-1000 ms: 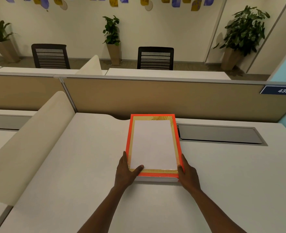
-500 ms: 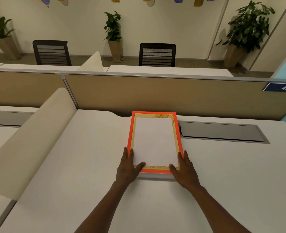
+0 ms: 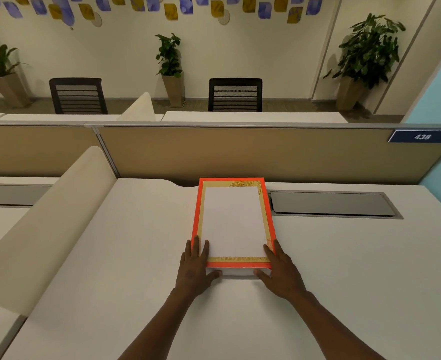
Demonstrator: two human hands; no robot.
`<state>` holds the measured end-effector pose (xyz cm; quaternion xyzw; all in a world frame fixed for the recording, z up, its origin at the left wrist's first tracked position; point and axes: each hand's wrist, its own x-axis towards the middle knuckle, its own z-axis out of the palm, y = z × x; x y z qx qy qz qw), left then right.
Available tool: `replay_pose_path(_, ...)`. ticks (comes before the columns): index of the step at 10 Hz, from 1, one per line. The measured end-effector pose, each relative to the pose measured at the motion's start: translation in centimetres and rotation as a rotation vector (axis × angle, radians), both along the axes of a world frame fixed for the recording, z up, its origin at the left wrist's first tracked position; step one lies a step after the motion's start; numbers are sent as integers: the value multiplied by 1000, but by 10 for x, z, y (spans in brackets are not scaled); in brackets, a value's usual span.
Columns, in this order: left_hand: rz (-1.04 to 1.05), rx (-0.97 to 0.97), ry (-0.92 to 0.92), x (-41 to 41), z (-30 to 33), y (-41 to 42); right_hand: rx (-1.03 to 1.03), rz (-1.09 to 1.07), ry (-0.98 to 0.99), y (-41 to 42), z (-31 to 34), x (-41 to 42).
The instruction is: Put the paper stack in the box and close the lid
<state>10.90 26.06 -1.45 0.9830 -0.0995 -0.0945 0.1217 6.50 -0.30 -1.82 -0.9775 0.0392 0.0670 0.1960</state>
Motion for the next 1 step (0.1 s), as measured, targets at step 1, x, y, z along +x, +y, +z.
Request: replay_pose_path(1,-29,-40,-68,7,21,-8,-12,-39,-84,-7,30,15)
